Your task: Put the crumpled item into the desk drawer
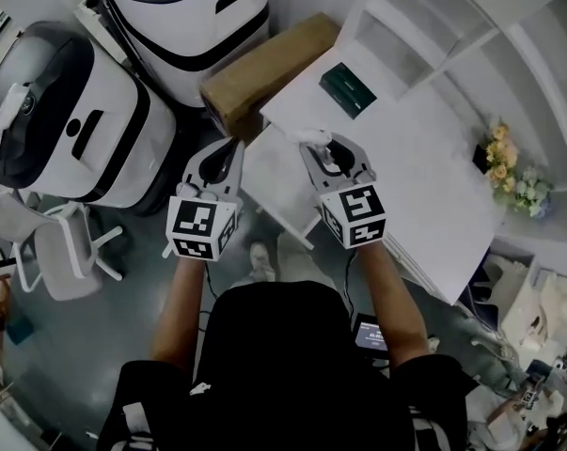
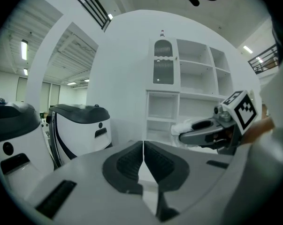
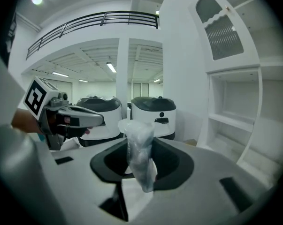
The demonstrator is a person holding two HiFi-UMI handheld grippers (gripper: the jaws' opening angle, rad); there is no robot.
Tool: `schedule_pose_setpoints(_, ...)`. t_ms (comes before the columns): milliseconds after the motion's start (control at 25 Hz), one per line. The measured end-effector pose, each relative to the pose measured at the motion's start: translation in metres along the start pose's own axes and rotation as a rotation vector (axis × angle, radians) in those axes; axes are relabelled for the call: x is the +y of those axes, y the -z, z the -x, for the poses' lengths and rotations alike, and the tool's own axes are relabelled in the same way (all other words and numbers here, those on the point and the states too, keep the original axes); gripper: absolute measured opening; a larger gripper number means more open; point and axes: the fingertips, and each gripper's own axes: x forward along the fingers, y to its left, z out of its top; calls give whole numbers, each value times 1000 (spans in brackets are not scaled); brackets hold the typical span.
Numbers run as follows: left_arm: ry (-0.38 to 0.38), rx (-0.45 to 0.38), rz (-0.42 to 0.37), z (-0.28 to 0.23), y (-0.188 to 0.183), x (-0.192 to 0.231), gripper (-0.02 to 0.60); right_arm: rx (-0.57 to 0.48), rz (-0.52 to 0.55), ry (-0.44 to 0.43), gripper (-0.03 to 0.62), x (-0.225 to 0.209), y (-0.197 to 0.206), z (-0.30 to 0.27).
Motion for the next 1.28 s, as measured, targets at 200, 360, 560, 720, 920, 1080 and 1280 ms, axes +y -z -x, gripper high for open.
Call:
schedule_pose_setpoints(200, -25, 42, 27, -17, 22, 2, 8, 57, -3, -47, 120, -7, 26, -19)
schedule_pose_setpoints(360, -42, 71, 49, -28, 37, 2, 8, 122, -2, -85, 121, -10, 52, -31)
schedule_pose_setpoints(560, -60, 103, 69, -41, 55, 5, 8, 200, 2, -129, 121, -11, 86, -48)
schedule_pose_setpoints(720, -76, 135, 87, -45, 73, 9, 8, 259, 2, -166, 123, -7, 109, -62)
schedule_pose_setpoints(920, -106, 171, 108, -42, 95, 17, 8, 341, 1, -219, 124, 7, 145, -78)
schedule_pose_setpoints(1080, -126, 197, 121, -38, 108, 22, 8, 400, 3, -259, 126, 22, 169, -86)
schedule_pose_setpoints(1280, -144, 229, 142, -33, 130, 29, 8, 474, 9, -297, 130, 36, 202, -97)
